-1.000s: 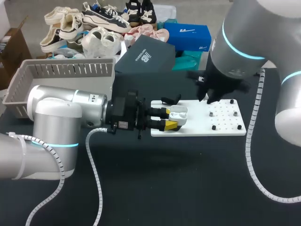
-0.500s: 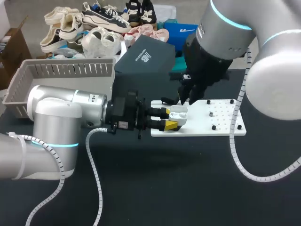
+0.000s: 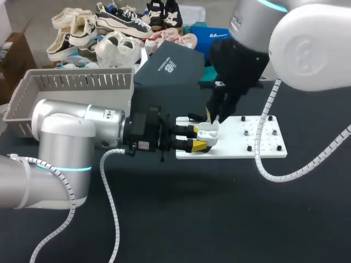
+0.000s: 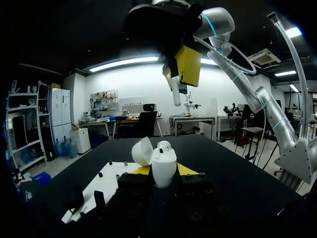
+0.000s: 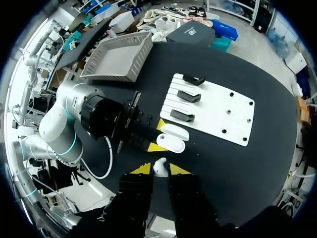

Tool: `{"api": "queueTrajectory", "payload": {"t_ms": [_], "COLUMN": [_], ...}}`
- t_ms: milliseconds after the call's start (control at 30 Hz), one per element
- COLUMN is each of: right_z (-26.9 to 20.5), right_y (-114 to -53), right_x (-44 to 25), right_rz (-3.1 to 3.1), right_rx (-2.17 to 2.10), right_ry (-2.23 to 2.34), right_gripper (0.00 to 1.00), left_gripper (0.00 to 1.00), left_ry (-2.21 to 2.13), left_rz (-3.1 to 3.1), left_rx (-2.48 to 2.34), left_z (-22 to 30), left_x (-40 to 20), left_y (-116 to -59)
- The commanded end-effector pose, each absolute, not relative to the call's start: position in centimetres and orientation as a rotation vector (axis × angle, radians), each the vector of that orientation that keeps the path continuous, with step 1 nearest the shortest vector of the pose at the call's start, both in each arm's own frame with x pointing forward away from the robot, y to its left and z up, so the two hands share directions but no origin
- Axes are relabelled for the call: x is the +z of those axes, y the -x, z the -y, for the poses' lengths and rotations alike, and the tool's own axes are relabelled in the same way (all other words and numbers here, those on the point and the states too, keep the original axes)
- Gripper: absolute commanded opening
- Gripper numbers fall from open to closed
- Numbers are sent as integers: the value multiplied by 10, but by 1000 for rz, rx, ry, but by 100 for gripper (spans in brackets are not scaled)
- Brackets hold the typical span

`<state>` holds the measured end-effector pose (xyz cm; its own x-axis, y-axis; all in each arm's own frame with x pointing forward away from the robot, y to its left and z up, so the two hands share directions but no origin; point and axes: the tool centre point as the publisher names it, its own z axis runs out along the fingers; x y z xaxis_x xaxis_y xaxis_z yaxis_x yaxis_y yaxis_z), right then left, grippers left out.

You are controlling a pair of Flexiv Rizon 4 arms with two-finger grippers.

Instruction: Pick up each earbud case from the left stands, insert the matching earbuds, close the lid, and place the case in the box.

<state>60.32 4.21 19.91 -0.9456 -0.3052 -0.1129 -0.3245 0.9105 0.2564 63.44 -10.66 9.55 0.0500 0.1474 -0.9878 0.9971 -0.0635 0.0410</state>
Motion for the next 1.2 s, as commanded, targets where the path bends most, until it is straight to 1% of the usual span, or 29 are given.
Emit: {"api": "queueTrajectory", "payload": {"t_ms": [33,133,233,333,533,800,1200], "right_z": [-42,-42,-40,-42,-54,-65,-64], "right_y": [-604,-604,-605,-605,-602,-601,-609], "right_x": [200,200,203,203,197,191,172], "right_rz": [-3006,-3006,-2940,-2914,-2891,-2865,-2875], "right_rx": [420,420,551,586,625,580,489], "right_ry": [498,498,466,481,633,795,669], "right_gripper": [0,0,0,0,0,0,0], "left_gripper": [0,0,0,0,0,0,0], "left_ry": [-1383,-1383,-1383,-1383,-1383,-1383,-1383], "left_rz": [-1252,-1252,-1252,-1252,-1252,-1252,-1252], "left_rx": [-1144,-1144,-1144,-1144,-1144,-1144,-1144], "left_z": [106,106,106,106,106,106,106], "left_x": [95,95,95,95,95,95,95], "left_y": [-634,-634,-634,-634,-634,-634,-634]}}
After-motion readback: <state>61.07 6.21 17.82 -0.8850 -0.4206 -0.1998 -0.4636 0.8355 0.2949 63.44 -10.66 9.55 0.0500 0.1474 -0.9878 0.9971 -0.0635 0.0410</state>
